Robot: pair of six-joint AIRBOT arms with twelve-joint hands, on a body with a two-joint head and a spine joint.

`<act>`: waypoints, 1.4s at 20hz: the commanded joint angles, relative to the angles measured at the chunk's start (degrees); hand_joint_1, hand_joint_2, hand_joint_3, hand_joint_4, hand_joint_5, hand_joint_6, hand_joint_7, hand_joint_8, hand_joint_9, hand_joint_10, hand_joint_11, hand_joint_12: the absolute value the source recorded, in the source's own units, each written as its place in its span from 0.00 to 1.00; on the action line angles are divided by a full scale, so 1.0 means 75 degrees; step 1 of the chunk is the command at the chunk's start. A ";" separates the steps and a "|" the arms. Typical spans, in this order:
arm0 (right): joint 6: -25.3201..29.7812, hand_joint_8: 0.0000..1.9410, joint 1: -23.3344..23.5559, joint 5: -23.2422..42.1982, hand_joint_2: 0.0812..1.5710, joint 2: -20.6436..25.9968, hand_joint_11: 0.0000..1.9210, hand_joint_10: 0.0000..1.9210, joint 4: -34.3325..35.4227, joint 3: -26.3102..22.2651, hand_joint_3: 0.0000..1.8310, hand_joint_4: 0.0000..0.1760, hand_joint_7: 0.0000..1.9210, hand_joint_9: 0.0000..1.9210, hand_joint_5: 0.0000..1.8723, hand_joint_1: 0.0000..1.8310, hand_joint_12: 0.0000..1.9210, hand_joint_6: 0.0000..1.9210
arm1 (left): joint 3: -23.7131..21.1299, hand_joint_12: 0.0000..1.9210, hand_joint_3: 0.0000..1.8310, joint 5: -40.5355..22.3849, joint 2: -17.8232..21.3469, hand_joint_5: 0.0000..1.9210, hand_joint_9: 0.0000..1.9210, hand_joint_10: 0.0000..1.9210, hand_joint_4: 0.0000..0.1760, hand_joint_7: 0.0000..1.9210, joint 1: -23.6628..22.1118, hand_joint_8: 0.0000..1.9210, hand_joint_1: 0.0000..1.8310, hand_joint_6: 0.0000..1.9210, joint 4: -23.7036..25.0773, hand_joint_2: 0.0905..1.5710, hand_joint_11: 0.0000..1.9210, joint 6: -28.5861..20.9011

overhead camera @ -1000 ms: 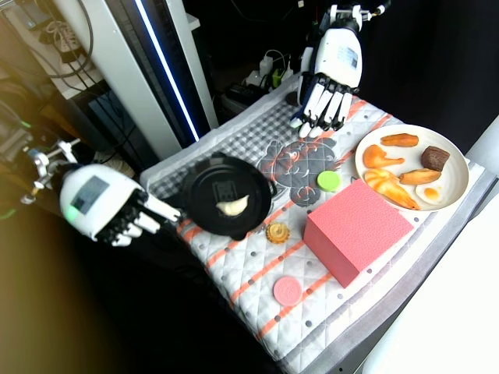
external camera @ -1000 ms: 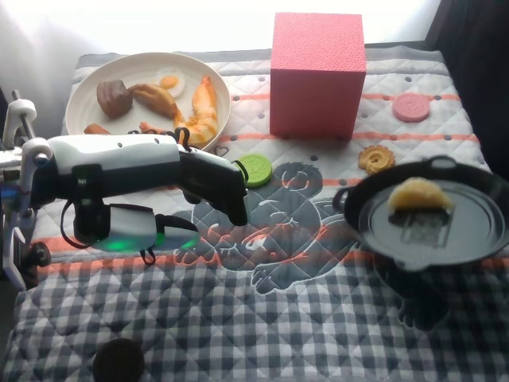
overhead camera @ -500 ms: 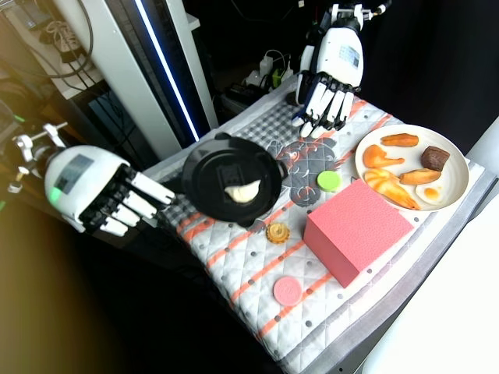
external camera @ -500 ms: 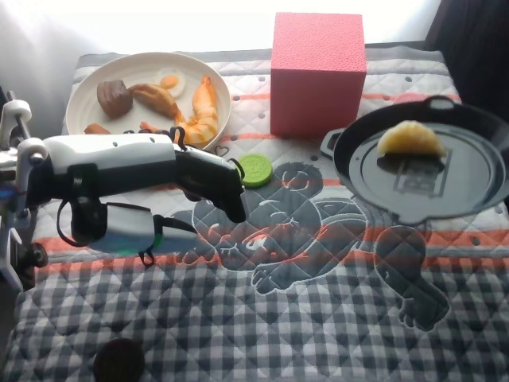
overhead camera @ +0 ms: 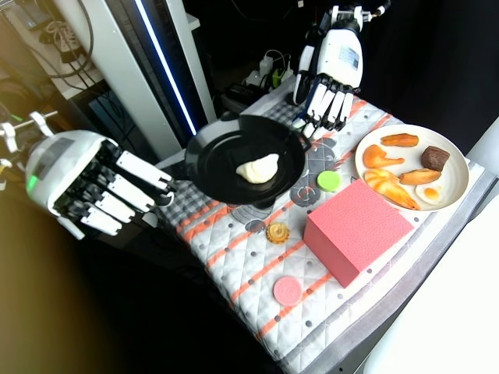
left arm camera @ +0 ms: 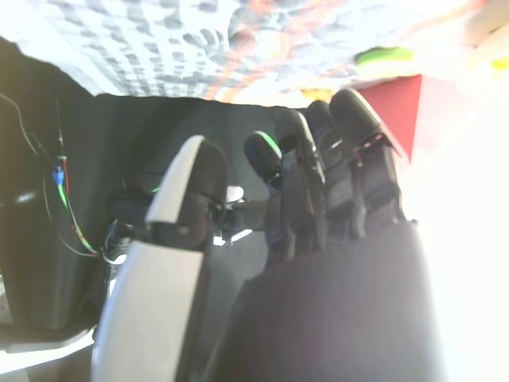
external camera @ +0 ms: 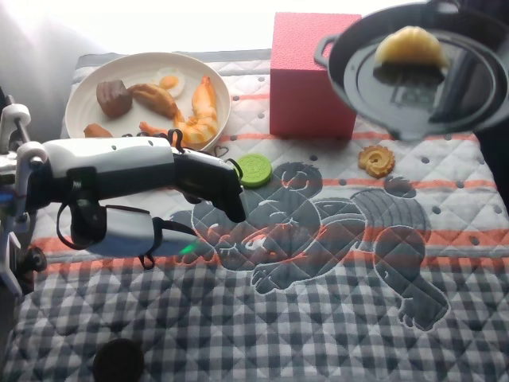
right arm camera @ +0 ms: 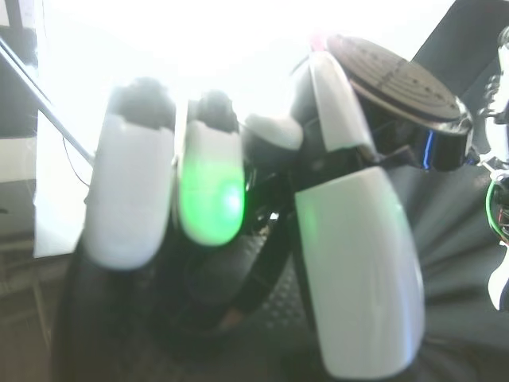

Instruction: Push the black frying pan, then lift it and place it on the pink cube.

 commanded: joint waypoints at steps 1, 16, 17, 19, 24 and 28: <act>-0.0027 1.00 0.0214 0.0578 0.82 -0.0063 0.93 1.00 -0.0022 0.0123 0.00 0.00 0.83 0.91 0.68 0.73 1.00 1.00 | -0.0031 0.65 0.00 -0.0603 0.0054 0.15 0.08 0.35 0.00 0.25 -0.0037 0.00 0.55 0.47 -0.0263 0.84 0.00 -0.0018; -0.0385 1.00 0.3577 -0.3134 0.88 -0.2144 0.90 1.00 -0.0335 0.2722 0.02 0.00 0.82 0.88 0.74 0.64 1.00 1.00 | 0.0018 0.62 0.00 -0.0847 0.0072 0.16 0.08 0.38 0.00 0.26 0.0208 0.02 0.56 0.50 -0.0626 0.86 0.00 0.0176; -0.0384 1.00 0.3633 -0.3221 0.86 -0.2211 0.89 1.00 -0.0322 0.2812 0.02 0.00 0.80 0.87 0.74 0.65 1.00 1.00 | 0.0032 0.65 0.01 -0.0873 0.0060 0.21 0.07 0.39 0.00 0.26 0.0207 0.02 0.49 0.85 -0.0640 0.90 0.00 0.0179; -0.0384 1.00 0.3709 -0.3465 0.86 -0.2383 0.88 1.00 -0.0256 0.3060 0.01 0.00 0.80 0.86 0.75 0.66 1.00 1.00 | 0.0074 0.65 0.00 -0.0941 0.0009 0.14 0.07 0.38 0.00 0.25 0.0219 0.01 0.53 0.54 -0.0680 0.89 0.00 0.0206; -0.0383 1.00 0.3783 -0.3864 0.87 -0.2704 0.93 1.00 -0.0133 0.3485 0.02 0.00 0.82 0.90 0.75 0.68 1.00 1.00 | 0.0118 0.65 0.00 -0.1057 -0.0027 0.15 0.06 0.40 0.00 0.24 0.0236 0.01 0.50 0.48 -0.0700 0.87 0.00 0.0208; -0.0383 1.00 0.3785 -0.4368 0.87 -0.3054 0.91 1.00 0.0054 0.3898 0.02 0.00 0.84 0.89 0.75 0.63 1.00 1.00 | 0.0148 0.59 0.00 -0.1132 -0.0052 0.17 0.08 0.35 0.00 0.26 0.0235 0.01 0.52 0.44 -0.0720 0.87 0.00 0.0208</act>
